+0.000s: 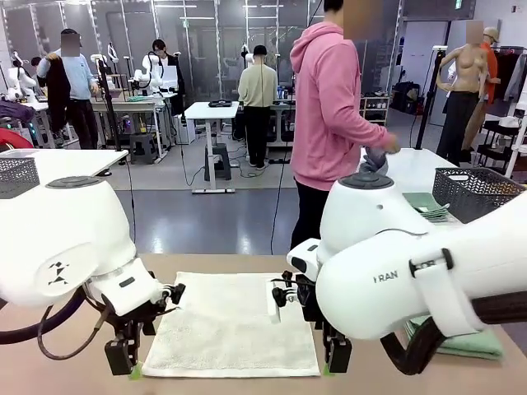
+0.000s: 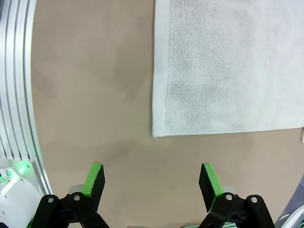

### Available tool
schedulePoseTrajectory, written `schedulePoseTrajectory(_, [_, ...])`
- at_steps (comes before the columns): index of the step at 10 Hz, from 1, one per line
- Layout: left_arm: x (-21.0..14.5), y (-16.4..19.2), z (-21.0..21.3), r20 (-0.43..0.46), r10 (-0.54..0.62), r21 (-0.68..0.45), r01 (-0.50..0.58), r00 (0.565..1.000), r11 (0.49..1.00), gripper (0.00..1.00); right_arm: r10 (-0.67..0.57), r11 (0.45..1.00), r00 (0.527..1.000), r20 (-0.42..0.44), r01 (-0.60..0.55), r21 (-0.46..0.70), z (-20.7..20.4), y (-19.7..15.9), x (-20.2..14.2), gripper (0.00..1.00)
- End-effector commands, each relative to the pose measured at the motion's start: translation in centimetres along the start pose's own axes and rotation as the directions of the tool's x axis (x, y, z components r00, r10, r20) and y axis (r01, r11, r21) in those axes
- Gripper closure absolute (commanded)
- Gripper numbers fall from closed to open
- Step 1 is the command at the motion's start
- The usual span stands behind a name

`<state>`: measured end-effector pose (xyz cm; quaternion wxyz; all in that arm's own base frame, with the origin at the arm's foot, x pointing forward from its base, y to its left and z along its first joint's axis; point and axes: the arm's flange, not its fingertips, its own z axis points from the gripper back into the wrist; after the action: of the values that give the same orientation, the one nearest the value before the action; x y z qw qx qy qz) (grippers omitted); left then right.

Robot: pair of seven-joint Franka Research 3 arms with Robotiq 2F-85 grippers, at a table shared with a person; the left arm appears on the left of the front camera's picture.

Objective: Fold the towels and place them in the basket.
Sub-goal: When a person lays out a Towel with hook on the table, fold it in half twice.

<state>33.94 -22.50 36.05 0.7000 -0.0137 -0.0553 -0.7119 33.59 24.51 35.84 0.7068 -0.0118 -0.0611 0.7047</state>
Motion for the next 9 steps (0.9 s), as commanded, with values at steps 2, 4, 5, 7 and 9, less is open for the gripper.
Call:
schedulePoseTrajectory(2, [0.9,-0.6,-2.3,0.011,0.035,-0.002,-0.035,0.999,0.999,0.00,-0.031,1.000,0.999,0.007,0.031,0.005,-3.2,1.4,-1.6,0.00])
schedulePoseTrajectory(4, [0.3,-0.3,-3.6,-0.003,0.072,0.016,-0.072,0.997,0.997,0.00,-0.046,0.999,0.999,0.029,0.046,0.004,-4.2,0.9,-1.7,0.00])
schedulePoseTrajectory(5, [-0.1,-0.1,-4.2,-0.005,0.079,0.006,-0.079,0.997,0.997,0.00,-0.046,0.999,0.999,0.009,0.046,0.009,-4.8,0.8,-1.7,0.00])
schedulePoseTrajectory(7, [-0.4,0.3,-4.9,-0.005,0.083,-0.005,-0.083,0.997,0.997,0.00,-0.049,0.999,0.999,0.016,0.050,-0.002,-5.7,0.5,-1.7,0.00])
schedulePoseTrajectory(9, [-0.9,0.9,-5.6,-0.023,0.087,-0.027,-0.088,0.996,0.996,0.00,-0.049,0.999,0.999,0.019,0.049,-0.002,-6.8,0.0,-1.5,0.00])
